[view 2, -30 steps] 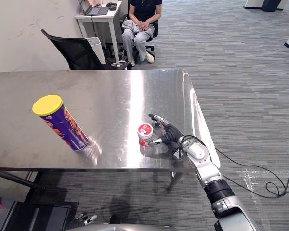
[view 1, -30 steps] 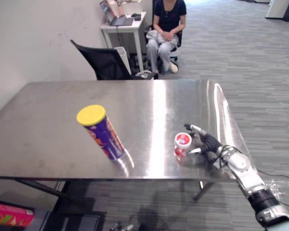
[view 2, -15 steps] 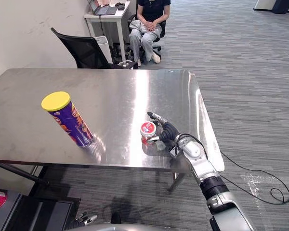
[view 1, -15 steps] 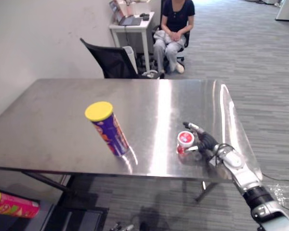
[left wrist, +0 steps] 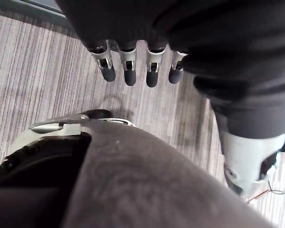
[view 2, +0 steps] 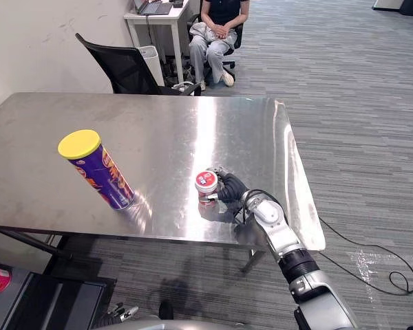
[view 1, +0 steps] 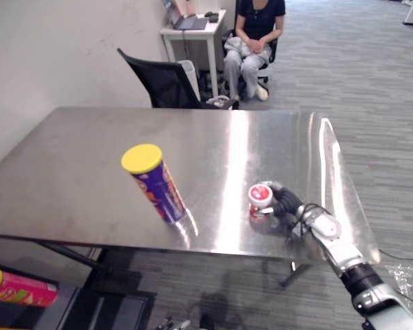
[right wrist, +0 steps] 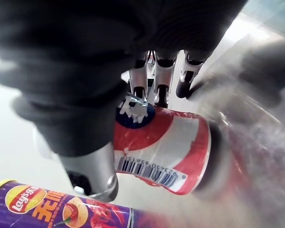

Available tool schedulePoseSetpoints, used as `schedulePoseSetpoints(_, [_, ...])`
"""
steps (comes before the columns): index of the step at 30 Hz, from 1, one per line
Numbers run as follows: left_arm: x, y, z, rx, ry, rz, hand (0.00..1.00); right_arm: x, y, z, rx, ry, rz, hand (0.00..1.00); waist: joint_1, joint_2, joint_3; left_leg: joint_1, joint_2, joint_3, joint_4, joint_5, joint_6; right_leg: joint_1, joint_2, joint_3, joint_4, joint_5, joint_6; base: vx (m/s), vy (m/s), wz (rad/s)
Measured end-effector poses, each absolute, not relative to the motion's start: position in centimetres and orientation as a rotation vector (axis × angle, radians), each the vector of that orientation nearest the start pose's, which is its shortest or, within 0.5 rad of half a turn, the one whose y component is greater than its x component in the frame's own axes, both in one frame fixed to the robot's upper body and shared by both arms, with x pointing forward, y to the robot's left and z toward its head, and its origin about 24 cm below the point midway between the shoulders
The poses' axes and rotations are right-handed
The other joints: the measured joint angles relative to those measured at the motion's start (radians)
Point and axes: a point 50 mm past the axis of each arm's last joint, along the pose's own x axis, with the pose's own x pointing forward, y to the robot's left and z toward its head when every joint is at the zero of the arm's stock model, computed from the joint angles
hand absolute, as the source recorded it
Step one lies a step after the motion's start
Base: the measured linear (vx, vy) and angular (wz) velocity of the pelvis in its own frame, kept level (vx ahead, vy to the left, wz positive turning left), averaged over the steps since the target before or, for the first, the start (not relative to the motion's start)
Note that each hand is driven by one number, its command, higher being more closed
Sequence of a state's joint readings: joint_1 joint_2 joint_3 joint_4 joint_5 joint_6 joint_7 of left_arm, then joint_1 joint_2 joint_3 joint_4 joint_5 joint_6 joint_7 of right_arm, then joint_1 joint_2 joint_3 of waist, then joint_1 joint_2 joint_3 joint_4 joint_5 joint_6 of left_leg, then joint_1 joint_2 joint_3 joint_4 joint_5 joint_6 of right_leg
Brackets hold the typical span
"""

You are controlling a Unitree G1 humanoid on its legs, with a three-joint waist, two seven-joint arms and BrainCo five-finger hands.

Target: Put the gum and the chips on the shelf.

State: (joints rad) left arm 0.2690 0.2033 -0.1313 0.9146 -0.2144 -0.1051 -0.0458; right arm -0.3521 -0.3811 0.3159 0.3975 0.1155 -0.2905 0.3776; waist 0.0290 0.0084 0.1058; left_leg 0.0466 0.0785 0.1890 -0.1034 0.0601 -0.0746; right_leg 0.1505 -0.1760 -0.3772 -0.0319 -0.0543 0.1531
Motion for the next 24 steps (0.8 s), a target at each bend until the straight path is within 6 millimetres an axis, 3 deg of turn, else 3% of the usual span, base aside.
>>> schedulePoseSetpoints(9, [5.5,21.1,-15.5,0.009,1.07,0.093,0.0,29.8,-13.4,6.2,-0.354,-0.137,0.649,1.0,0.001,-0.002,0.002,0.008,0.004,0.02,0.0,-0.002,-0.002,-0.007,0.0,0.024,0.008,-0.001,-0.002,-0.01,0.001,-0.07])
schedulePoseSetpoints(12, [5.6,21.2,-15.4,0.007,1.065,0.102,0.0,29.6,-14.0,7.6,-0.338,-0.195,0.607,1.0,0.0,-0.004,0.003,0.008,0.004,0.022,0.0,-0.002,-0.002,-0.008,0.0,0.028,0.009,-0.001,-0.002,0.0,0.0,0.0])
schedulePoseSetpoints(18, [5.6,21.3,-15.4,0.005,1.063,0.121,0.0,29.2,-16.8,12.9,-0.367,-0.39,0.469,1.0,-0.005,-0.005,0.003,0.01,0.005,0.026,0.0,-0.002,-0.002,-0.013,0.0,0.037,0.016,-0.001,-0.003,0.0,0.001,-0.02])
schedulePoseSetpoints(24, [5.3,21.6,-15.4,-0.003,1.06,0.158,0.0,28.2,-18.5,15.9,-0.437,-0.495,0.41,1.0,-0.022,-0.012,0.0,0.011,0.006,0.043,0.0,-0.002,-0.002,-0.026,0.0,0.055,0.023,-0.001,-0.003,-0.01,0.003,-0.08])
